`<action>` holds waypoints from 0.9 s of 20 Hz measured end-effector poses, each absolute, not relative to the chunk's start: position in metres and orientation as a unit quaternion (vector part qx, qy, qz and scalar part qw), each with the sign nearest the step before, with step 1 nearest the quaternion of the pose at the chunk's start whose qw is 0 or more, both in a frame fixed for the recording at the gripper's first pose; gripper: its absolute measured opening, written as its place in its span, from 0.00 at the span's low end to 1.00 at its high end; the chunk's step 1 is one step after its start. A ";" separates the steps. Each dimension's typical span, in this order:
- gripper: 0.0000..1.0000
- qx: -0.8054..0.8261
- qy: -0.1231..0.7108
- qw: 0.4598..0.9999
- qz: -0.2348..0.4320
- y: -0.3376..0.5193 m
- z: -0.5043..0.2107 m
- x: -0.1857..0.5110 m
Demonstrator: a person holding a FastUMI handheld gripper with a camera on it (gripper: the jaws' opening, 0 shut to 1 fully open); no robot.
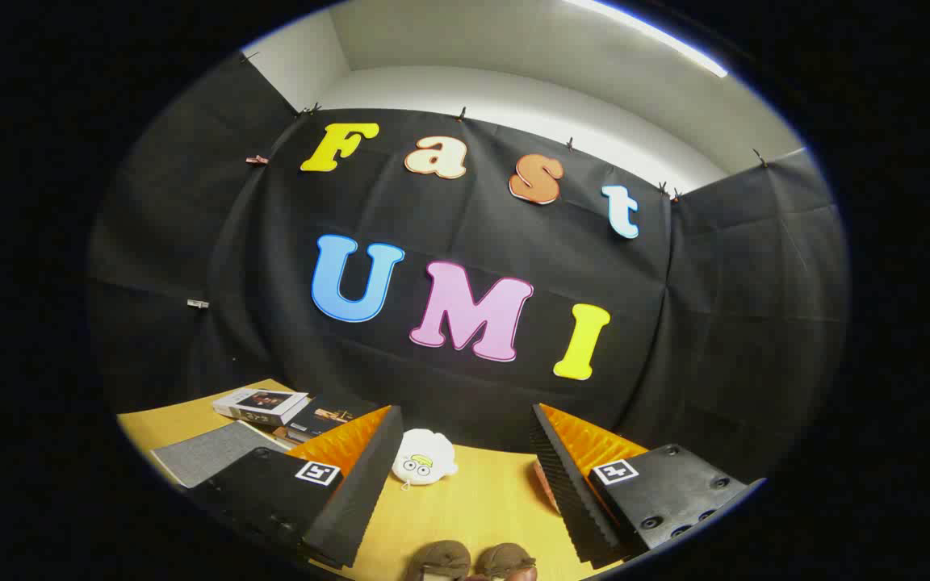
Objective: Open the storage box then place both shoes into the box .Put the left shoe in first, then the right shoe, with the right side of both shoes facing outward in a uniform manner.
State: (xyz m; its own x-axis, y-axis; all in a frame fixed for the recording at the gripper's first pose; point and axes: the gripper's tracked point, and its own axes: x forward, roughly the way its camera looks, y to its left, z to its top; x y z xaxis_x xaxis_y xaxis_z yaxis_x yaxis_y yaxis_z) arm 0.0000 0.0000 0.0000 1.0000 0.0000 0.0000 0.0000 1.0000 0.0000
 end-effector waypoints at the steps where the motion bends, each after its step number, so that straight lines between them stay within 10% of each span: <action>1: 0.97 0.003 0.002 1.000 0.003 0.000 -0.002 -0.001; 18: 0.97 0.009 0.033 0.999 0.005 -0.009 -0.030 0.004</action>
